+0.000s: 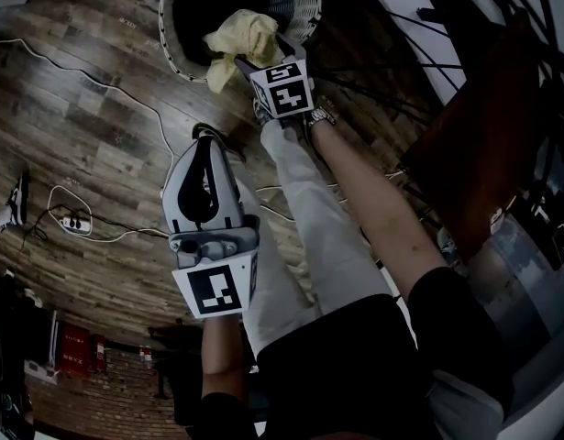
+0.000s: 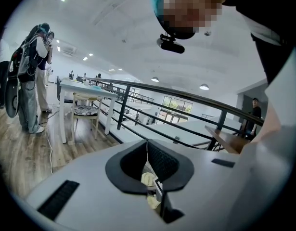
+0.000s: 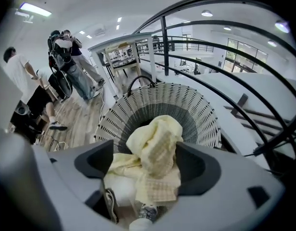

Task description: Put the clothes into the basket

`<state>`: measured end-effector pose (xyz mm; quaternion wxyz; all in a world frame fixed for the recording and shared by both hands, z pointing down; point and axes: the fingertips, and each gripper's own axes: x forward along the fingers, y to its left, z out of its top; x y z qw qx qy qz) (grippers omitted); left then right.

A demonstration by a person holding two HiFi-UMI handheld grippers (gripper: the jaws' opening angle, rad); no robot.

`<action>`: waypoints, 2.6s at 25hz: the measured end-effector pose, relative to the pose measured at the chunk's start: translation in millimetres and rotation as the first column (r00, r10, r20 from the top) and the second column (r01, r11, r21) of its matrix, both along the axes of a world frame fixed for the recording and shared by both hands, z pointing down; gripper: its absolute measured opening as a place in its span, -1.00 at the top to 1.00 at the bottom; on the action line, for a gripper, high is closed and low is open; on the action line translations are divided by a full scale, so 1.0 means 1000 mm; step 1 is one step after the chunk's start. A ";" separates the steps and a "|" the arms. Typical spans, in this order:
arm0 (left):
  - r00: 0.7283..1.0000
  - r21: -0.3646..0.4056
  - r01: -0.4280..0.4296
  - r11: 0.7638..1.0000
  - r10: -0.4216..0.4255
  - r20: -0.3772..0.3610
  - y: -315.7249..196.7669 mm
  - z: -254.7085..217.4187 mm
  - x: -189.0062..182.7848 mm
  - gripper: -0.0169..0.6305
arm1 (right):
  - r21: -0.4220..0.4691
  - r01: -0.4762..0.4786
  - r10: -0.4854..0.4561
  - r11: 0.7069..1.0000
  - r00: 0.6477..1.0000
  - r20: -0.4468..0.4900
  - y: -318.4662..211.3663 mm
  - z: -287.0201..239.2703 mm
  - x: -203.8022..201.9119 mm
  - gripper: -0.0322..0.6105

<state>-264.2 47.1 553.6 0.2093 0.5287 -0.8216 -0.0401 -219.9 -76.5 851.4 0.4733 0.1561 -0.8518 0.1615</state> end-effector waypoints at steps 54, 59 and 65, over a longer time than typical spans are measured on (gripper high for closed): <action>0.955 0.183 -0.257 0.949 0.220 0.198 0.067 -0.314 0.054 0.91 | 0.172 -0.152 -0.028 0.973 0.665 0.746 0.140 -0.623 0.042 0.87; 0.916 0.173 -0.351 0.920 0.299 0.268 0.068 -0.335 0.074 0.91 | 0.212 -0.133 -0.074 0.968 0.656 0.751 0.154 -0.649 0.045 0.87; 0.930 0.207 -0.316 0.926 0.259 0.262 0.079 -0.361 0.074 0.91 | 0.295 -0.131 -0.155 0.946 0.617 0.771 0.162 -0.685 0.045 0.87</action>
